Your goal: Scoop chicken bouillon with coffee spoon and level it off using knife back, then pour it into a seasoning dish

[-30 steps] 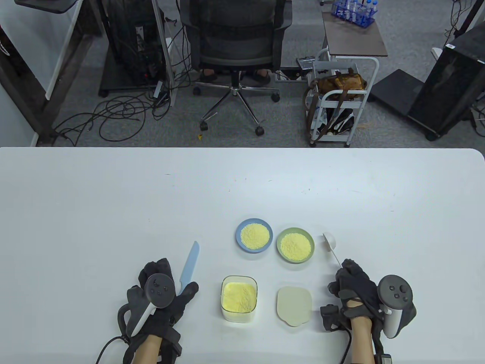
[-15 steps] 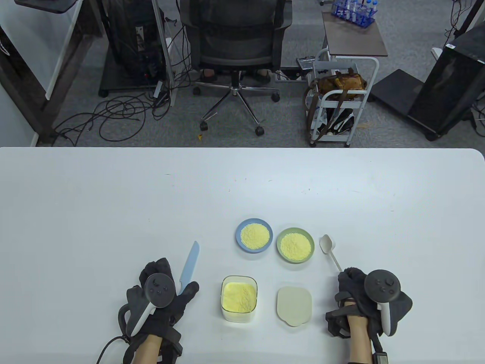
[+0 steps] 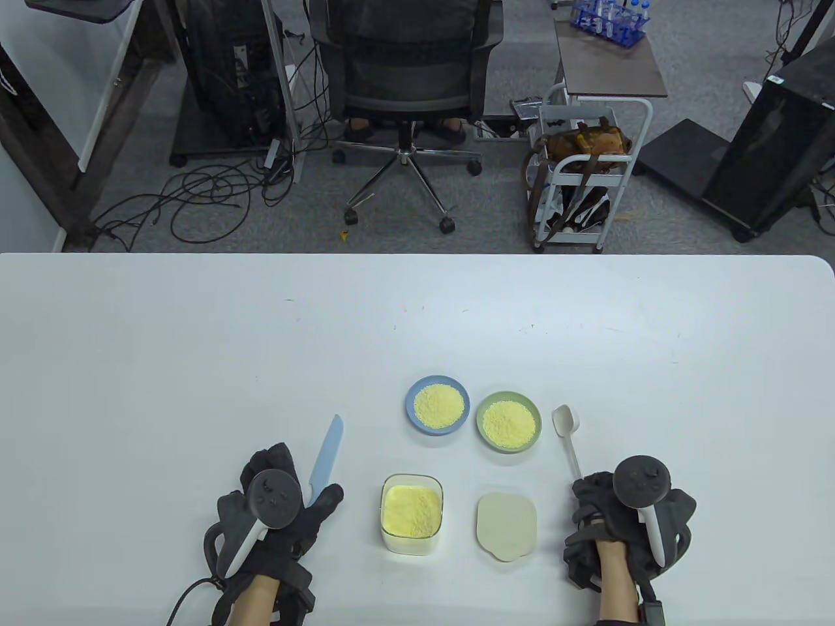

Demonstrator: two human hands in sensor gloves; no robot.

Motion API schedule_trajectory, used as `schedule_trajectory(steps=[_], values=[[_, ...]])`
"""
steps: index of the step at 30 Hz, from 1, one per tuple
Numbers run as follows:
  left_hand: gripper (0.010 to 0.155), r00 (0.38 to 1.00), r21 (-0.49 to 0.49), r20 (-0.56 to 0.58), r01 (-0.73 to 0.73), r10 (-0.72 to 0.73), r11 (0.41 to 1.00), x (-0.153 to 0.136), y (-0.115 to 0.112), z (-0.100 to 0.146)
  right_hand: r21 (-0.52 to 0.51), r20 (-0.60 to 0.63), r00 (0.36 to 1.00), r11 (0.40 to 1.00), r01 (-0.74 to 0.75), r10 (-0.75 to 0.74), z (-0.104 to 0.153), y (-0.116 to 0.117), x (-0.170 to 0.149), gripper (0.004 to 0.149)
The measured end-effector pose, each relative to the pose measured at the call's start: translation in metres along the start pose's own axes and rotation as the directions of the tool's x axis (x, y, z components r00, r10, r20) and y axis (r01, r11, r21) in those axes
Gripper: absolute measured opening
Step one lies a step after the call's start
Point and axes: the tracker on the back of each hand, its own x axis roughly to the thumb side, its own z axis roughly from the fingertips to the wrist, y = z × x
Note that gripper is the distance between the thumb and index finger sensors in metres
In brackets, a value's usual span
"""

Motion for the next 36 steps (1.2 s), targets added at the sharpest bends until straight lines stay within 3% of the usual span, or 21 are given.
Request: schedule_trajectory(steps=[15,23,36], values=[[0.106,1.0,0.003,-0.001,0.007,-0.007,1.0,0.0,0.0,0.0,0.066,-0.061,0.998,0.998,-0.004,0.008,-0.007,0.002,-0.009,0.037],[0.107,1.0,0.006,-0.002,0.011,-0.011,1.0,0.0,0.001,0.0,0.082,-0.081,0.997,0.997,-0.001,0.008,-0.007,0.002,-0.011,0.043],[0.106,1.0,0.012,0.0,0.015,-0.015,1.0,0.0,0.0,0.0,-0.089,0.057,0.998,0.996,0.011,-0.006,0.016,-0.025,0.004,0.073]])
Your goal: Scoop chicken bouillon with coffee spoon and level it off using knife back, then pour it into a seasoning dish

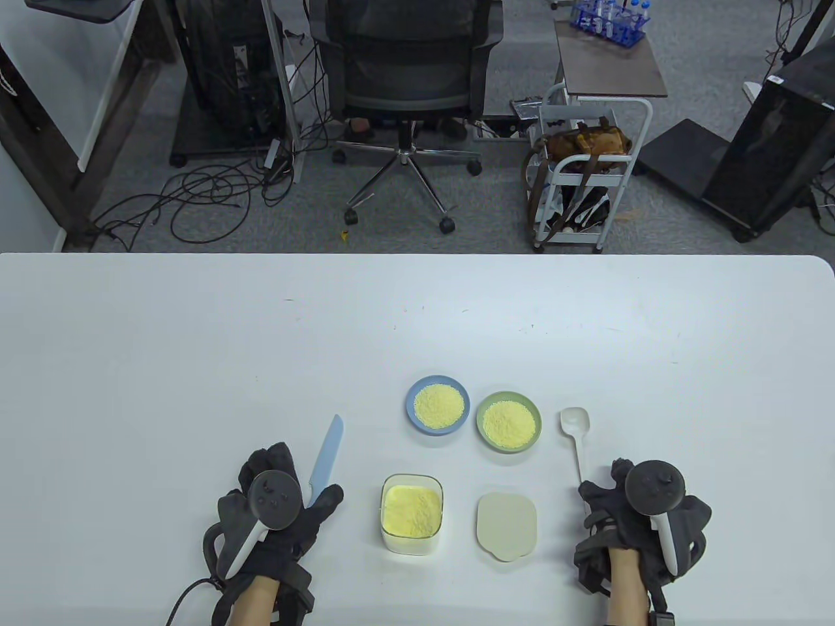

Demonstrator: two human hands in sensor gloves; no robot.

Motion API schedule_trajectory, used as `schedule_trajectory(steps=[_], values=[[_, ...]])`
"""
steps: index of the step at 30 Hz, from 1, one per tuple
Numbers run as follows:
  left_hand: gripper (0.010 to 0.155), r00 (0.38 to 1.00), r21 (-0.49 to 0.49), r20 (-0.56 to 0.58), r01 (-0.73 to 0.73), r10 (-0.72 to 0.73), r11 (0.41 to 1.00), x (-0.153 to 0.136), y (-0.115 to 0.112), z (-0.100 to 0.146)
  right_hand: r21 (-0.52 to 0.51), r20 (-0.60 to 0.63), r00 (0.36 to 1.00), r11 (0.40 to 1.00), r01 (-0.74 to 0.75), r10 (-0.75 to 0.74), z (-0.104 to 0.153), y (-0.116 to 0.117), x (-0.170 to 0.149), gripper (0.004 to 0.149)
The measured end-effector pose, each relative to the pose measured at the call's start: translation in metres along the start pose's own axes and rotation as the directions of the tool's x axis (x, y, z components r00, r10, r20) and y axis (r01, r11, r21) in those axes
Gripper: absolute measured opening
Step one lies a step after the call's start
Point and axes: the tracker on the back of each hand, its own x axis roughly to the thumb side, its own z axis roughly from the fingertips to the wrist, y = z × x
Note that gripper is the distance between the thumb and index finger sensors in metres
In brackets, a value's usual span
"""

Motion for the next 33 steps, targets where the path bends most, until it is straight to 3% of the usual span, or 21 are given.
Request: schedule_trajectory(steps=[4,7,10,14,18,22,25,33], values=[[0.106,1.0,-0.001,-0.002,0.006,-0.006,1.0,0.0,0.0,0.0,0.056,0.148,0.988,0.998,0.036,-0.044,0.011,-0.005,0.02,0.096],[0.106,1.0,-0.002,-0.002,0.004,-0.004,1.0,0.0,0.0,0.0,0.217,0.255,0.966,0.976,-0.005,-0.052,0.021,-0.002,0.037,0.107],[0.106,1.0,-0.007,-0.002,0.005,-0.005,1.0,0.0,0.0,0.0,0.474,0.342,0.939,0.868,-0.149,-0.025,0.031,0.012,0.053,0.115],[0.106,1.0,-0.013,-0.002,0.006,-0.006,1.0,0.0,0.0,0.0,0.596,0.461,0.887,0.729,-0.337,0.033,0.045,0.042,0.074,0.116],[0.106,1.0,-0.012,-0.001,0.002,-0.002,1.0,0.0,0.0,0.0,0.561,0.548,0.814,0.637,-0.529,0.194,0.057,0.067,0.086,0.117],[0.106,1.0,-0.018,-0.001,0.004,-0.004,1.0,0.0,-0.001,0.0,0.542,0.571,0.773,0.579,-0.609,0.278,0.06,0.083,0.088,0.117],[0.106,1.0,-0.026,0.0,0.004,-0.004,1.0,0.001,-0.001,0.0,0.542,0.568,0.764,0.559,-0.628,0.307,0.057,0.088,0.087,0.114],[0.106,1.0,-0.031,0.002,0.004,-0.004,1.0,0.001,-0.001,-0.001,0.59,0.565,0.802,0.584,-0.558,0.195,0.053,0.091,0.084,0.097]])
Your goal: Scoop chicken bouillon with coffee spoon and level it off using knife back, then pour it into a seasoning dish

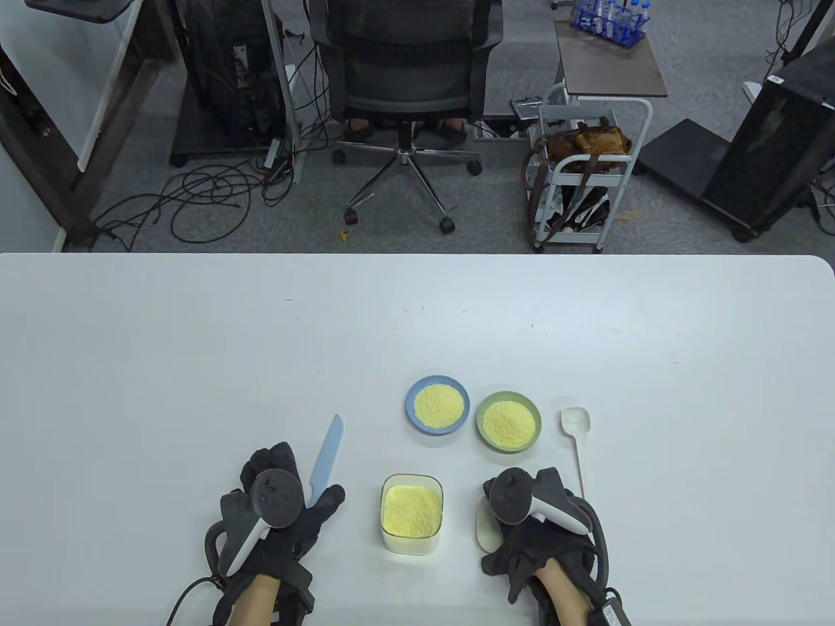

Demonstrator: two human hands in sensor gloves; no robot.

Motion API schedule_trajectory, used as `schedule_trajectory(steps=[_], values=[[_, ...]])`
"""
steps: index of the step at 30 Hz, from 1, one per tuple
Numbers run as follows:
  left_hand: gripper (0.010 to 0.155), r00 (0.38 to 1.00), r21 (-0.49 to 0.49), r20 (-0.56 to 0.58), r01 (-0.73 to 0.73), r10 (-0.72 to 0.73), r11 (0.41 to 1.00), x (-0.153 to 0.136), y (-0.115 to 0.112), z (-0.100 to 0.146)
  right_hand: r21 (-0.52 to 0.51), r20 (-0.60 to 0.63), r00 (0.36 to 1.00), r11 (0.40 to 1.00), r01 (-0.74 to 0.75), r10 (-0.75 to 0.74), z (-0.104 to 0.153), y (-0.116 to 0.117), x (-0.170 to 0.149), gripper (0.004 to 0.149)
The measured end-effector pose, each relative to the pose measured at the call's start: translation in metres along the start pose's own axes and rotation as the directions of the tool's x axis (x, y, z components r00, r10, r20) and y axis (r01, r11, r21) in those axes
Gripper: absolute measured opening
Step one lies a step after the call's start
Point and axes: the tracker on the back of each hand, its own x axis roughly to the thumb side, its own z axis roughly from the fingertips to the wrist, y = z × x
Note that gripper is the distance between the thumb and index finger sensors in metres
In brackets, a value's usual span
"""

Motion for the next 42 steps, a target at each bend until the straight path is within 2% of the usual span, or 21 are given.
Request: schedule_trajectory(steps=[4,8,11,15,20,26,29,35,39,42], values=[[0.106,1.0,0.003,0.001,-0.001,0.001,1.0,0.0,0.0,0.0,-0.045,0.018,1.0,0.999,-0.007,0.008,0.002,-0.002,0.0,0.095],[0.105,1.0,0.006,0.003,-0.005,0.005,1.0,0.0,0.001,0.0,-0.18,-0.001,1.0,0.984,-0.001,0.001,0.017,-0.018,0.003,0.095],[0.105,1.0,0.007,0.006,-0.011,0.011,1.0,0.0,0.001,0.0,-0.339,0.034,0.998,0.939,0.06,-0.051,0.039,-0.041,0.009,0.093],[0.105,1.0,-0.001,0.008,0.006,-0.006,1.0,0.002,-0.001,-0.001,-0.444,0.171,0.976,0.873,0.201,-0.138,0.063,-0.065,0.026,0.092],[0.105,1.0,0.002,0.017,-0.006,0.006,1.0,0.002,-0.001,0.0,-0.398,0.285,0.948,0.882,0.251,-0.141,0.067,-0.075,0.061,0.09],[0.105,1.0,-0.005,0.028,-0.013,0.014,1.0,0.002,-0.001,0.0,-0.349,0.306,0.952,0.927,0.137,-0.025,0.051,-0.06,0.107,0.09],[0.105,0.999,-0.009,0.031,-0.018,0.019,1.0,0.003,-0.002,0.0,-0.326,0.301,0.953,0.938,0.119,-0.016,0.044,-0.054,0.121,0.089],[0.104,0.999,-0.015,0.034,-0.016,0.017,1.0,0.003,-0.002,0.0,-0.305,0.274,0.961,0.951,0.058,0.029,0.031,-0.043,0.132,0.089],[0.104,0.999,-0.015,0.032,-0.017,0.018,1.0,0.003,-0.002,0.0,-0.264,0.282,0.959,0.96,0.092,-0.014,0.022,-0.035,0.131,0.088],[0.105,0.999,-0.014,0.031,-0.021,0.022,1.0,0.003,-0.002,0.0,-0.272,0.285,0.959,0.959,0.082,-0.001,0.02,-0.034,0.13,0.088]])
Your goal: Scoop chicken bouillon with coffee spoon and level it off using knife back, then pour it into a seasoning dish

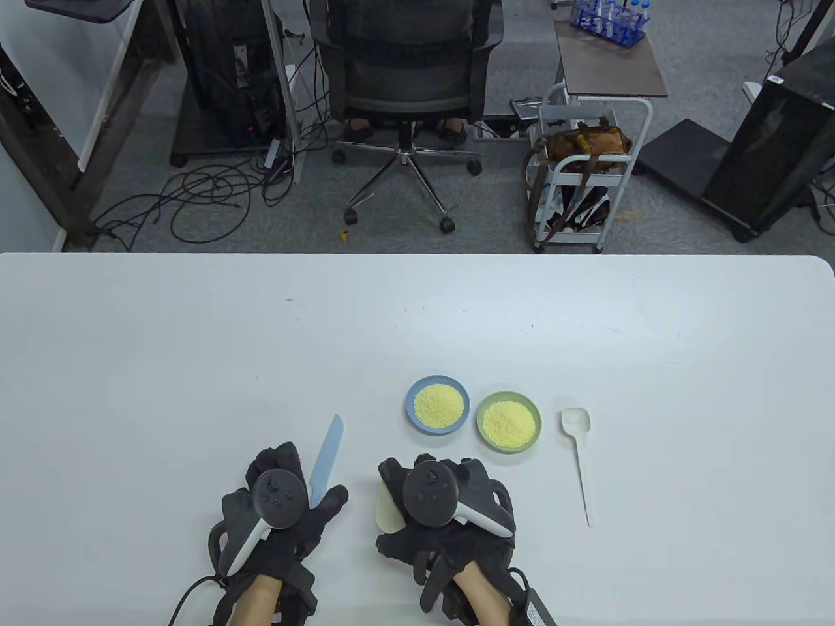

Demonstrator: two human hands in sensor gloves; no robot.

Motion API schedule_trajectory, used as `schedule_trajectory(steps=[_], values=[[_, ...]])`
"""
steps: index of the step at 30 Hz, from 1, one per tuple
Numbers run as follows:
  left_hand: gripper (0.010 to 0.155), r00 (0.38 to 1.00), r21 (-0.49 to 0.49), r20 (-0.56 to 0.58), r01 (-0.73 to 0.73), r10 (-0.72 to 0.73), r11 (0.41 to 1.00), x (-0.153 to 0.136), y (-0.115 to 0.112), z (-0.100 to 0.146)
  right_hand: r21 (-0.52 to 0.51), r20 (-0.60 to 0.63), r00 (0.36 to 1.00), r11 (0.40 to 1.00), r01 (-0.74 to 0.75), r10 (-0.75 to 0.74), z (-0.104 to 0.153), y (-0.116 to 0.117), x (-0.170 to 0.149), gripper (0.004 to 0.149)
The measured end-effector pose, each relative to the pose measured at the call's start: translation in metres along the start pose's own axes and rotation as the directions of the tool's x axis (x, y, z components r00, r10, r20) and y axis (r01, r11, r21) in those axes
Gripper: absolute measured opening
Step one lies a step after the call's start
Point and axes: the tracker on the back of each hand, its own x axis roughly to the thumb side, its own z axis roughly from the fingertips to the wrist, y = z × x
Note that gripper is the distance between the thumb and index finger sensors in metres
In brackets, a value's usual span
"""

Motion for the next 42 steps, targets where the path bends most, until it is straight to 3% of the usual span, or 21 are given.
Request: schedule_trajectory(steps=[8,12,16,19,21,32,42], values=[[0.104,1.0,0.018,0.016,-0.004,0.004,1.0,0.003,0.001,0.002,0.004,0.001,0.999,0.999,0.041,-0.041,0.0,0.002,-0.007,0.087],[0.098,0.994,0.153,0.094,-0.072,0.058,0.986,0.011,0.011,0.012,0.052,0.05,0.998,0.998,0.022,-0.024,0.009,-0.001,-0.014,0.094],[0.084,0.961,0.29,0.264,-0.156,0.078,0.944,0.028,0.015,0.026,-0.053,0.092,0.983,0.985,0.165,-0.159,0.026,-0.013,-0.028,0.089],[0.076,0.91,0.247,0.402,-0.213,0.1,0.945,0.049,0.011,0.038,-0.223,0.123,0.96,0.936,0.272,-0.25,0.035,-0.018,-0.039,0.083],[0.073,0.879,0.201,0.462,-0.232,0.116,0.952,0.059,0.005,0.041,-0.262,0.138,0.951,0.915,0.306,-0.278,0.035,-0.018,-0.042,0.079],[0.073,0.857,-0.007,0.473,-0.23,0.206,0.973,0.068,-0.028,0.025,-0.277,0.061,0.947,0.906,0.32,-0.316,0.021,0.004,-0.049,0.065],[0.071,0.821,-0.081,0.451,-0.352,0.35,0.932,0.066,-0.037,0.02,-0.285,0.007,0.947,0.908,0.309,-0.32,0.011,0.023,-0.049,0.06]])
